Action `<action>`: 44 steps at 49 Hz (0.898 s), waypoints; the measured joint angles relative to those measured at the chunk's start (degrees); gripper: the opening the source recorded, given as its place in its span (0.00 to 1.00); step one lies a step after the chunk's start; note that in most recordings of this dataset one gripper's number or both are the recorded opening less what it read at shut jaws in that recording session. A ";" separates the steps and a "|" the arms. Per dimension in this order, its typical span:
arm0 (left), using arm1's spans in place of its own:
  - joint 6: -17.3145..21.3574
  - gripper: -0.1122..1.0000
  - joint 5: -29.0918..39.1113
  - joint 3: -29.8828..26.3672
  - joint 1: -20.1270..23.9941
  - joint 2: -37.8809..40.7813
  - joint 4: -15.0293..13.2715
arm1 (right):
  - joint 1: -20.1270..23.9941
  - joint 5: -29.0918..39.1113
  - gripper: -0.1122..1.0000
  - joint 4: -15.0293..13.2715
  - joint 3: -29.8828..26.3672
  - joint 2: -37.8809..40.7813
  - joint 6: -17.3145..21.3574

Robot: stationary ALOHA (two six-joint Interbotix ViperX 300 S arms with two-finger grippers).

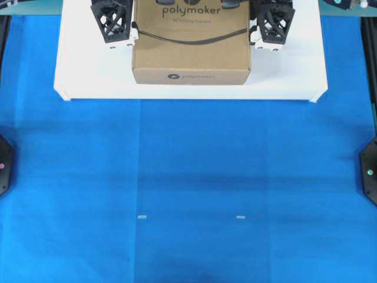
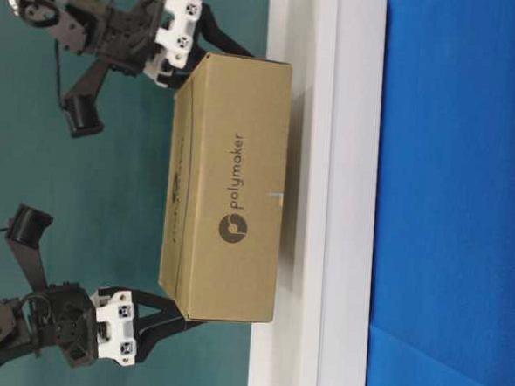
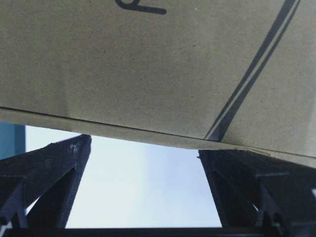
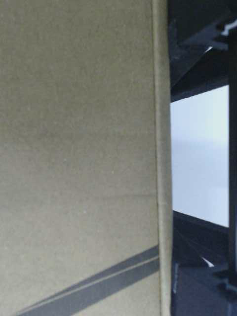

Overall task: Place the cardboard box on the stand after clamping it between your arms.
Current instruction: 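Lower the box onto the white stand and hold it there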

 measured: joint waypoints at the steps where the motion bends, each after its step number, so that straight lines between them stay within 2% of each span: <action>1: 0.00 0.87 -0.09 0.00 0.00 0.00 0.00 | -0.09 0.00 0.99 0.00 0.00 0.18 -0.18; 14: 0.00 0.87 -5.27 1.93 1.05 0.44 0.00 | -1.41 -0.26 0.99 0.09 0.00 2.64 -0.88; 32: 0.00 0.87 -13.36 8.26 2.02 0.18 0.00 | -1.58 -1.76 0.99 1.14 0.09 3.60 -1.76; 44: -0.18 0.87 -17.05 11.07 2.64 -0.88 -0.09 | -2.99 -6.24 0.99 1.41 3.96 2.46 -2.81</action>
